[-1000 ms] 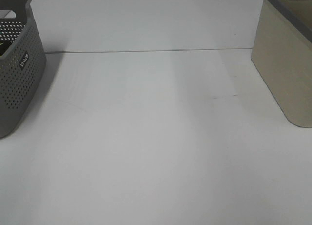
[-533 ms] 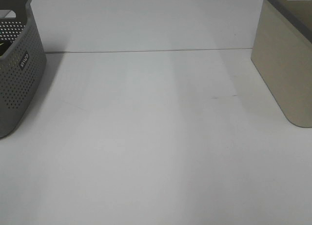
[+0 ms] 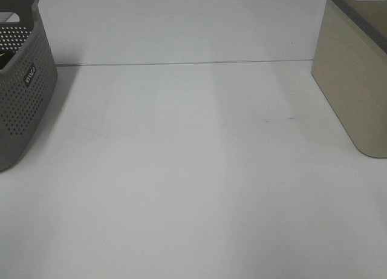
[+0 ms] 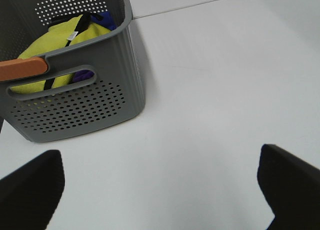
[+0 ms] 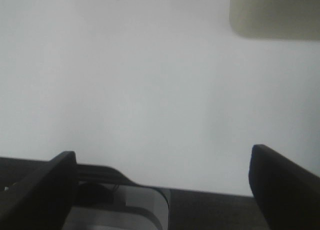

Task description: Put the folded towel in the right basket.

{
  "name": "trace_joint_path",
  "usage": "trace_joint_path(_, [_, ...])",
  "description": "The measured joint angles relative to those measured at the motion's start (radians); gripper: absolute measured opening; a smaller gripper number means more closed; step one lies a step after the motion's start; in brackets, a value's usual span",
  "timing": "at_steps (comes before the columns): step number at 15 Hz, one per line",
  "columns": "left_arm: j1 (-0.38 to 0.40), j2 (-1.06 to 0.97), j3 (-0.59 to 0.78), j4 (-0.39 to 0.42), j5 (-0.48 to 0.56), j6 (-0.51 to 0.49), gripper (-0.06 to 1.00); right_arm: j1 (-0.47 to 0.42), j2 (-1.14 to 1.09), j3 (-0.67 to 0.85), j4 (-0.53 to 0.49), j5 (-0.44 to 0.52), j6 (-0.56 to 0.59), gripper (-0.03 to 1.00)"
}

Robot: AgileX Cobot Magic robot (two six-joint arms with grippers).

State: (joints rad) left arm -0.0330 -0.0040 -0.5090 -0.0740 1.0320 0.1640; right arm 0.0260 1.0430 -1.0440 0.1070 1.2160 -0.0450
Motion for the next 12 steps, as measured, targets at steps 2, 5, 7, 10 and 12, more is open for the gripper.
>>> trace_joint_path(2, [0.0,0.0,0.0,0.0,0.0,0.0,0.99,0.0,-0.139,0.199,-0.005,-0.005,0.007,0.86])
trace_joint_path(5, [0.0,0.0,0.0,0.0,0.0,0.0,0.99,0.0,-0.41,0.462,-0.047,-0.066,0.01,0.86])
trace_joint_path(7, [0.0,0.0,0.0,0.0,0.0,0.0,0.99,0.0,-0.505,0.505,-0.051,-0.095,0.011,0.86])
trace_joint_path(10, [0.0,0.0,0.0,0.0,0.0,0.0,0.99,0.0,-0.723,0.523,-0.051,-0.14,0.011,0.86])
trace_joint_path(12, [0.0,0.0,0.0,0.0,0.0,0.0,0.99,0.0,-0.854,0.535,-0.051,-0.153,0.005,0.86])
